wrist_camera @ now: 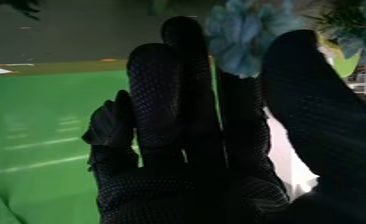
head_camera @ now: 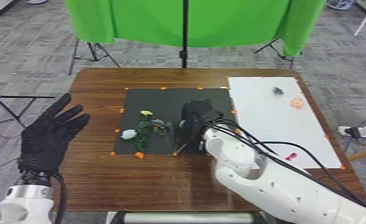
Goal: Arrange flowers
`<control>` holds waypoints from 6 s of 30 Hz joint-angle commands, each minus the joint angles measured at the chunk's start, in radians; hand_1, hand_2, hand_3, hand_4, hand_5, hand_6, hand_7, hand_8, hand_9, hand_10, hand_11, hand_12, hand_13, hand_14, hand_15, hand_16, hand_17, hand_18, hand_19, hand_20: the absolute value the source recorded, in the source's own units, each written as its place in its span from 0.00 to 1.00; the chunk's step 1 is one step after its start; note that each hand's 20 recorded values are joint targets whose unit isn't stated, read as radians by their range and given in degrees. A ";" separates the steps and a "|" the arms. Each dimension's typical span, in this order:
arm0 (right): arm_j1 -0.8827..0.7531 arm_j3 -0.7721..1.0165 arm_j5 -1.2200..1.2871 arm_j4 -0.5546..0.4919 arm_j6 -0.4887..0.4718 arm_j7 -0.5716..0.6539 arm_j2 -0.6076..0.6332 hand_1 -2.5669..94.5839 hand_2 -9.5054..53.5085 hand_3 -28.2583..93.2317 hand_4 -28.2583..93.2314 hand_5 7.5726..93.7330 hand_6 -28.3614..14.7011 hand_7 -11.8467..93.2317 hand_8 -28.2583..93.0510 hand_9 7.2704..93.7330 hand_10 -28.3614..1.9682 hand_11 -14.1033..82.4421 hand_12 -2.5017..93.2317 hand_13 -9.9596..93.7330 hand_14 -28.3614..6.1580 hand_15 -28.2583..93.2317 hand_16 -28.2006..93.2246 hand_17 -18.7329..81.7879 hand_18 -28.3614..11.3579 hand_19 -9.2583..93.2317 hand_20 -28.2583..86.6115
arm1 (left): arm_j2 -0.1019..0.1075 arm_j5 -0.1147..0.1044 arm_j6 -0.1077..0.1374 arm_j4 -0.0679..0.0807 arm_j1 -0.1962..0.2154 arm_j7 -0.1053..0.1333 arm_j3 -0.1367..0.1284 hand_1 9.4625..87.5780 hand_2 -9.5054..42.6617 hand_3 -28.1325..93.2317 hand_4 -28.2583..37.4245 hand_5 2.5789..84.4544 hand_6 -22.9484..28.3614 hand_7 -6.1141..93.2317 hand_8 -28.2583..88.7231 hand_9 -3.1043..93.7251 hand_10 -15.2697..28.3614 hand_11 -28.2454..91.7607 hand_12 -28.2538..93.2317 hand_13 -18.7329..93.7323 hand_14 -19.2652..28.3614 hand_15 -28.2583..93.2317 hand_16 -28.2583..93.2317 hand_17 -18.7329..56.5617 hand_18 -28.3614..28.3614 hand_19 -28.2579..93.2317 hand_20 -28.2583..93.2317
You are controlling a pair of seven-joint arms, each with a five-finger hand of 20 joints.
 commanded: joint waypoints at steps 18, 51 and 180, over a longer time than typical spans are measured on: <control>0.148 0.063 0.169 -0.048 0.268 0.166 0.349 0.31 0.00 0.89 0.00 0.59 0.68 0.25 0.13 0.62 0.34 0.38 0.17 0.62 0.38 0.84 0.32 0.40 0.08 0.96 0.72 | 0.014 -0.013 0.024 0.000 0.032 0.039 0.019 0.19 0.30 0.89 0.07 0.42 0.61 0.19 0.16 0.40 0.80 0.43 0.32 0.41 0.99 0.66 0.17 0.18 1.00 0.67 0.44; 0.013 0.229 0.278 0.317 -0.021 0.315 0.280 0.39 0.00 0.91 0.00 0.53 0.76 0.28 0.11 0.63 0.46 0.33 0.17 0.65 0.51 0.78 0.30 0.41 0.10 0.95 0.71 | 0.009 -0.011 0.013 0.006 0.017 0.041 0.037 0.19 0.30 0.89 0.07 0.41 0.61 0.19 0.16 0.40 0.80 0.43 0.32 0.41 0.99 0.66 0.17 0.17 1.00 0.67 0.43; 0.317 -0.139 0.155 0.412 0.279 0.210 0.242 0.62 0.00 0.82 0.00 0.92 0.70 0.33 0.26 1.00 0.76 0.29 0.36 0.90 0.81 0.82 0.38 0.56 0.16 1.00 0.74 | 0.010 -0.007 -0.012 0.031 -0.019 0.038 0.077 0.19 0.30 0.89 0.07 0.42 0.62 0.19 0.16 0.40 0.80 0.43 0.32 0.41 0.98 0.66 0.17 0.17 1.00 0.67 0.42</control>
